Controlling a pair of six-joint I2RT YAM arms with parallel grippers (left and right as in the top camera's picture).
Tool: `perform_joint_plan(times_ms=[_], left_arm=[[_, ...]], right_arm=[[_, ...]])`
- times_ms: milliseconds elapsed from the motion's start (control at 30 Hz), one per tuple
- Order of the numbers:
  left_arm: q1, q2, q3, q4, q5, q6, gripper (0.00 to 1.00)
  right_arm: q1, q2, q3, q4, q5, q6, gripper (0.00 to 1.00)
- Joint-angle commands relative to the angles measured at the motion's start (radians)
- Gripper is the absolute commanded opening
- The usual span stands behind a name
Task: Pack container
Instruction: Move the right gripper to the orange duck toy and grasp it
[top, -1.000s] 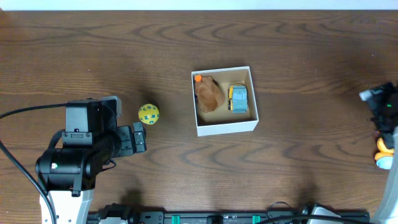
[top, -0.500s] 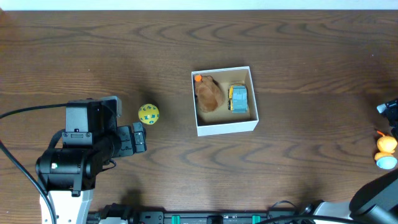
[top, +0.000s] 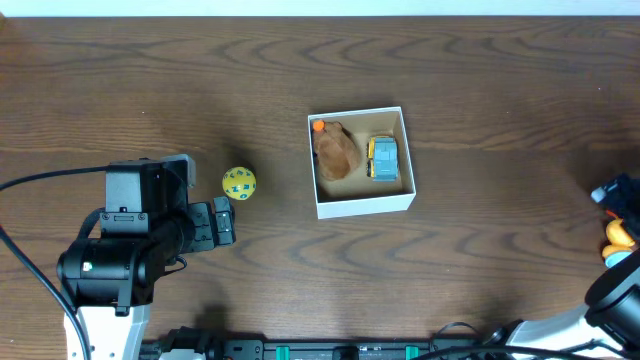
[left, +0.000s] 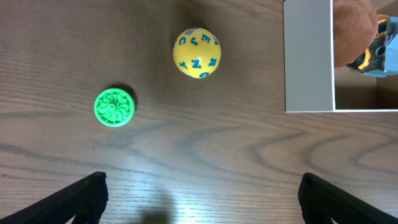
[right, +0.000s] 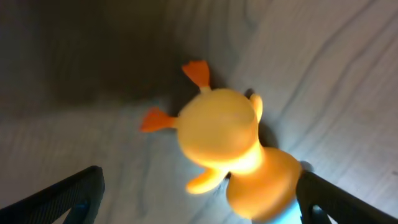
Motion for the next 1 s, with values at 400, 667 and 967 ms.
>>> perform_joint_plan(times_ms=[400, 667, 967], left_arm=[[0.001, 0.002, 0.014, -0.002, -0.005, -0.012, 0.98], [0.001, 0.002, 0.014, -0.002, -0.005, -0.012, 0.98], [0.001, 0.002, 0.014, -0.001, -0.005, -0.012, 0.98]], right_arm=[[-0.041, 0.023, -0.093, 0.137, -0.048, -0.038, 0.52], [-0.041, 0.023, -0.093, 0.120, -0.049, -0.038, 0.01], [-0.016, -0.035, -0.092, 0.074, -0.094, -0.015, 0.01]])
